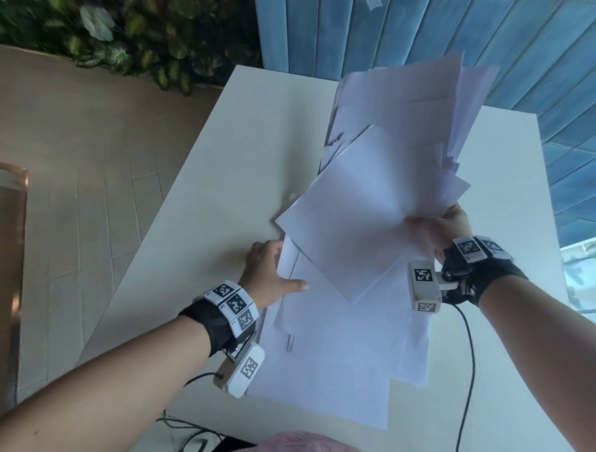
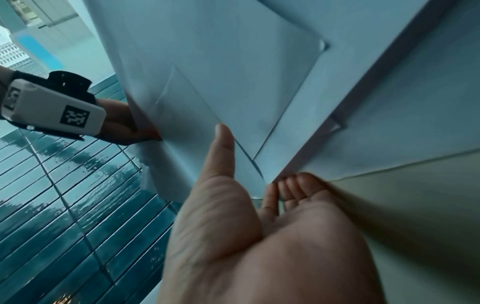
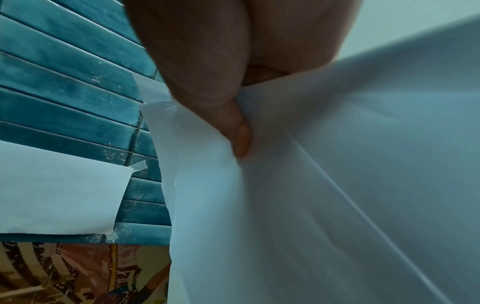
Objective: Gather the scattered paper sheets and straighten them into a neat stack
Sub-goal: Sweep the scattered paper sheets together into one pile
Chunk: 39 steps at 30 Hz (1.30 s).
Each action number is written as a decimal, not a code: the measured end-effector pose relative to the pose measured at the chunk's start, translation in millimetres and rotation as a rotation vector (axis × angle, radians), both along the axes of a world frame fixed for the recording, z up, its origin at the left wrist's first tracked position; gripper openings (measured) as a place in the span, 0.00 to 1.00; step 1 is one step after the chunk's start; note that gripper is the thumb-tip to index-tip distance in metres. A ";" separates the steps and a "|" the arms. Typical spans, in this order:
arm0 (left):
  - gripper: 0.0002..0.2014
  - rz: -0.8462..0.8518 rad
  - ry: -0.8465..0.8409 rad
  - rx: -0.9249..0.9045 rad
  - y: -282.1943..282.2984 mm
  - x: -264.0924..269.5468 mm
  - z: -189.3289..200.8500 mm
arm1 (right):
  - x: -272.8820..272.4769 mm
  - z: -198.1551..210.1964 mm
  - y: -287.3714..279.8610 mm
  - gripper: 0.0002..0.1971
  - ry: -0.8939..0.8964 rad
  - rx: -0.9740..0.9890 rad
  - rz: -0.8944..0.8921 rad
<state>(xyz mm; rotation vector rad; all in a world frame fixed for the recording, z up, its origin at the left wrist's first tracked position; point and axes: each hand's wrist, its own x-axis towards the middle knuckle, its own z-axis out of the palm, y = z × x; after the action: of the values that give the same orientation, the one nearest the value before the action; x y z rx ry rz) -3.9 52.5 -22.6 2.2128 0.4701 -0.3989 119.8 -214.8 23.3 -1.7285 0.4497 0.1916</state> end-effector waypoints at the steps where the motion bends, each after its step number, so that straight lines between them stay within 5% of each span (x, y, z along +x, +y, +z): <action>1: 0.42 0.001 -0.033 -0.038 -1.5 0.4 -0.8 | -0.7 -0.1 -2.3 0.19 -0.002 0.000 -0.004; 5: 0.42 0.080 -0.149 0.007 2.9 3.0 -4.1 | -1.4 -0.1 -11.6 0.18 -0.013 0.015 -0.014; 11: 0.52 -0.107 0.058 0.326 12.0 14.4 -1.0 | 12.2 -1.1 -26.4 0.24 0.021 0.021 0.005; 17: 0.39 -0.027 0.068 0.021 2.7 32.4 1.5 | 22.3 -1.4 -27.4 0.26 0.039 0.051 -0.010; 25: 0.56 0.229 0.149 -0.343 -0.1 51.7 -3.4 | 28.5 -8.2 -36.9 0.18 0.092 0.117 0.006; 29: 0.24 0.212 0.135 -0.370 -4.3 63.4 -1.4 | 33.7 -22.7 -40.7 0.19 0.145 0.049 0.044; 31: 0.16 0.167 0.110 -0.294 -4.5 65.5 -2.7 | 38.3 -32.1 -43.0 0.23 0.159 -0.001 0.039; 35: 0.28 0.203 -0.005 -0.198 -3.7 62.5 -10.0 | 39.7 -44.5 -48.5 0.26 0.256 -0.013 0.079; 39: 0.23 0.291 -0.028 -0.327 -1.6 59.3 -11.5 | 32.9 -53.0 -53.5 0.23 0.369 -0.003 0.116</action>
<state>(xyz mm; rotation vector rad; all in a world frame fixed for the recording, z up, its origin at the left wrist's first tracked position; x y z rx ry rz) 55.4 50.9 -34.1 1.8008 0.6520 -0.2670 152.8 -268.3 -29.7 -1.7266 0.6171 0.6000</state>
